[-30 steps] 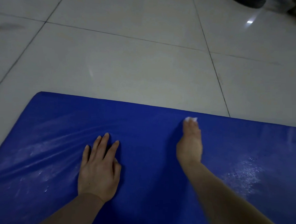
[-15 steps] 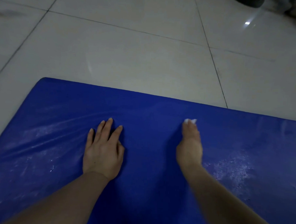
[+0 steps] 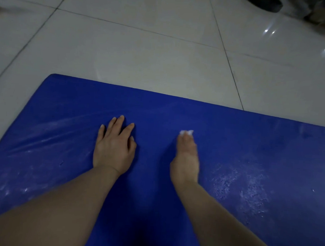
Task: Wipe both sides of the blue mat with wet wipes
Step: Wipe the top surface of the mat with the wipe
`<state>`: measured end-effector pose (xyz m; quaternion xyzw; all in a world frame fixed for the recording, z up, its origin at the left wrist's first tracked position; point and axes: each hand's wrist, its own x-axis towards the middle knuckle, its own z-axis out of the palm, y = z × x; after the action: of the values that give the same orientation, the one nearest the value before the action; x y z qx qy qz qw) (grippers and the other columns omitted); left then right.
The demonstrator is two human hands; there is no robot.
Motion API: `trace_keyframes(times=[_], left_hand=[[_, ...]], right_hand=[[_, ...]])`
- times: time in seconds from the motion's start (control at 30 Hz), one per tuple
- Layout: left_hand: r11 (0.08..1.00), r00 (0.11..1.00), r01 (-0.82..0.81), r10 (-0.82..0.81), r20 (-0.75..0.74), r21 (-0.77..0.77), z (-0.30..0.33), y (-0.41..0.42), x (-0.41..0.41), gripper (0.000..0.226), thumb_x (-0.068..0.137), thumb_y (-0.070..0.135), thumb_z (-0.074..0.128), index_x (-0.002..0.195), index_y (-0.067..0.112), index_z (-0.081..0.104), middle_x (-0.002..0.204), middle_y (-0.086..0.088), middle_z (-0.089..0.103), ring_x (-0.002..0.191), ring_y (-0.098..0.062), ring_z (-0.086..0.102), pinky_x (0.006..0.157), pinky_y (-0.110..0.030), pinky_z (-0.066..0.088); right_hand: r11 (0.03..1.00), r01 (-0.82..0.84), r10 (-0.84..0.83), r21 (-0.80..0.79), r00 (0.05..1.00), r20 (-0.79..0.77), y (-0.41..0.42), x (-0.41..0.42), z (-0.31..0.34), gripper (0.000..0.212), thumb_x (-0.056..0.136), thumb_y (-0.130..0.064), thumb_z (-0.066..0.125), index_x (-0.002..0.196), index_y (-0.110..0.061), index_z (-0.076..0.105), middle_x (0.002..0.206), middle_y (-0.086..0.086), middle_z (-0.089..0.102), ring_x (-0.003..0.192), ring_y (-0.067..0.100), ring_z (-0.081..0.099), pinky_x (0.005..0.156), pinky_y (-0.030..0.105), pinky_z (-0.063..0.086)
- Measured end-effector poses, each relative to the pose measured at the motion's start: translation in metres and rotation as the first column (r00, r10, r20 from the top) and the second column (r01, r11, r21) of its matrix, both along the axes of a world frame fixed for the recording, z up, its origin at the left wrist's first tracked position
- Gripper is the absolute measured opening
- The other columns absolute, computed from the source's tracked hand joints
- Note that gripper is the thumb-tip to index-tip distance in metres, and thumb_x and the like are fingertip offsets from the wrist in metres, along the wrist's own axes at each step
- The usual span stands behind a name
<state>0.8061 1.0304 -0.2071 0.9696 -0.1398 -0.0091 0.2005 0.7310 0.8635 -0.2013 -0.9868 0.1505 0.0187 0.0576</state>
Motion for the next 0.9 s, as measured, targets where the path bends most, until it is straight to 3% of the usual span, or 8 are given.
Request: trace_keyframes(times=[0.07,0.13,0.23,0.33,0.43,0.53,0.63,0.9], left_hand=[[1.0,1.0,0.005,-0.005,-0.005,-0.014,0.0,0.001,0.0,0.048,0.099,0.031,0.038,0.146,0.022,0.04,0.16,-0.003,0.018,0.148,-0.018,0.011,0.119,-0.037,-0.002],[0.999,1.0,0.009,-0.009,-0.001,-0.05,-0.001,0.002,0.0,0.046,0.099,0.032,0.043,0.143,0.019,0.045,0.159,-0.004,0.022,0.148,-0.019,0.013,0.119,-0.037,-0.002],[0.987,0.999,0.047,-0.045,0.014,-0.152,-0.002,0.007,-0.002,0.04,0.094,0.021,0.057,0.132,0.012,0.058,0.154,-0.009,0.034,0.145,-0.023,0.024,0.12,-0.038,0.003],[0.987,0.993,0.095,-0.086,0.079,-0.127,-0.005,0.021,-0.023,0.04,0.082,0.005,0.07,0.121,0.008,0.066,0.146,-0.016,0.044,0.139,-0.032,0.035,0.115,-0.052,0.018],[0.999,0.992,0.046,-0.044,0.122,-0.016,-0.012,0.037,-0.054,0.038,0.091,0.02,0.059,0.128,0.012,0.061,0.146,-0.017,0.043,0.138,-0.033,0.036,0.11,-0.061,0.023],[0.997,0.995,0.047,-0.052,0.089,0.055,-0.017,0.04,-0.061,0.054,0.093,0.036,0.027,0.137,0.016,0.052,0.15,-0.015,0.038,0.14,-0.031,0.03,0.111,-0.059,0.02],[0.996,0.997,0.051,-0.055,0.05,0.079,-0.018,0.037,-0.059,0.056,0.093,0.035,0.024,0.138,0.016,0.051,0.151,-0.015,0.037,0.141,-0.03,0.027,0.112,-0.059,0.019],[0.992,0.994,0.105,-0.104,-0.014,0.073,-0.011,0.039,-0.056,0.05,0.088,0.022,0.061,0.137,0.015,0.053,0.15,-0.017,0.037,0.14,-0.031,0.03,0.112,-0.058,0.013]], right_hand=[[0.983,-0.125,0.105,0.135,0.983,0.15,0.028,-0.007,-0.007,0.071,0.077,0.007,0.06,0.141,0.011,0.029,0.149,0.024,0.029,0.14,0.035,0.027,0.112,0.044,0.03],[0.953,-0.163,0.117,0.256,0.975,0.187,0.036,-0.014,-0.005,0.077,0.066,0.02,0.063,0.138,0.002,0.042,0.147,0.015,0.038,0.137,0.027,0.033,0.111,0.042,0.025],[0.947,-0.213,0.168,0.241,0.966,0.195,0.033,-0.018,-0.001,0.076,0.08,0.016,0.048,0.148,-0.005,0.022,0.157,0.005,0.014,0.143,0.014,0.004,0.114,0.031,-0.002],[0.947,-0.19,0.151,0.261,0.975,0.161,0.035,-0.016,0.001,0.074,0.083,0.014,0.044,0.149,-0.007,0.017,0.158,0.003,0.008,0.141,0.011,-0.006,0.115,0.029,-0.006],[0.94,-0.197,0.17,0.277,0.978,0.119,0.034,-0.017,0.003,0.074,0.088,0.01,0.04,0.151,-0.01,0.007,0.159,-0.001,-0.004,0.135,0.005,-0.018,0.115,0.026,-0.009],[0.944,-0.186,0.156,0.274,0.979,0.128,0.035,-0.016,0.005,0.072,0.09,0.009,0.038,0.151,-0.01,0.006,0.159,-0.001,-0.005,0.136,0.007,-0.019,0.113,0.025,-0.012],[0.951,-0.165,0.156,0.26,0.986,0.056,0.036,-0.015,0.007,0.071,0.091,0.009,0.034,0.151,-0.011,0.001,0.159,-0.002,-0.009,0.138,0.007,-0.02,0.113,0.025,-0.012],[0.965,-0.124,0.195,0.232,0.929,-0.315,0.029,-0.003,0.041,0.078,0.091,0.006,0.04,0.151,-0.012,-0.008,0.158,-0.003,-0.016,0.145,0.013,-0.012,0.119,0.028,0.005]])
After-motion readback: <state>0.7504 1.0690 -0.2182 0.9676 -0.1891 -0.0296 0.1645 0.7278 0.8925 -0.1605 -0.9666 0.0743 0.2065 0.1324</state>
